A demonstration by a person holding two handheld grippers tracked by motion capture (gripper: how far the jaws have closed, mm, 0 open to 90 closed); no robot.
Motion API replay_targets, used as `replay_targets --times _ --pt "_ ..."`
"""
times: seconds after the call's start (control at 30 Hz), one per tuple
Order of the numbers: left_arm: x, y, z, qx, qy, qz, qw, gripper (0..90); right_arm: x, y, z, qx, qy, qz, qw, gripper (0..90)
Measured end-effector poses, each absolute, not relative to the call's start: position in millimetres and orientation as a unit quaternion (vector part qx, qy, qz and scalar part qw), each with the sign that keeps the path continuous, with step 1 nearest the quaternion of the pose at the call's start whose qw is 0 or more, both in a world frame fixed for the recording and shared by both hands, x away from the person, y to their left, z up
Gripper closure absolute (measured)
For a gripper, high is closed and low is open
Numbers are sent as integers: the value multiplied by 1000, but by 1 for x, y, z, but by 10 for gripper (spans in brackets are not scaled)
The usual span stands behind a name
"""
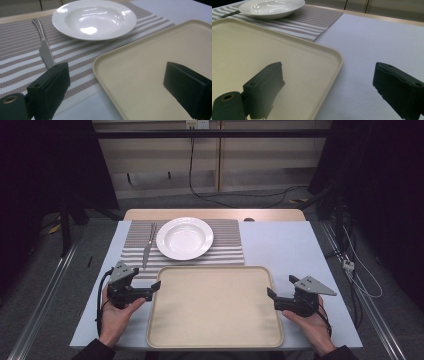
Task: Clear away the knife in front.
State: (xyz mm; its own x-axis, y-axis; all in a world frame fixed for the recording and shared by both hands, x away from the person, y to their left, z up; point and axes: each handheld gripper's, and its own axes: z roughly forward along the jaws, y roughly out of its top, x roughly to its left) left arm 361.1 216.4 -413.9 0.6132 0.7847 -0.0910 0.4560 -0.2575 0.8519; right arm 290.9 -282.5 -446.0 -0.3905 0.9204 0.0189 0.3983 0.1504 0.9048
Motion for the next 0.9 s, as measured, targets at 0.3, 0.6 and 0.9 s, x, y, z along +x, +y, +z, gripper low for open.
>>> replay_targets --times 0.3,0.6,0.9 --pt "383 220 -413 781 411 196 428 73 291 -282 -446 470 702 451 288 96" --pt "406 227 -403 776 431 212 409 95 292 -282 -447 471 701 452 286 95" --pt "433 221 -403 787 432 211 386 83 293 -282 -447 471 703 451 284 95"
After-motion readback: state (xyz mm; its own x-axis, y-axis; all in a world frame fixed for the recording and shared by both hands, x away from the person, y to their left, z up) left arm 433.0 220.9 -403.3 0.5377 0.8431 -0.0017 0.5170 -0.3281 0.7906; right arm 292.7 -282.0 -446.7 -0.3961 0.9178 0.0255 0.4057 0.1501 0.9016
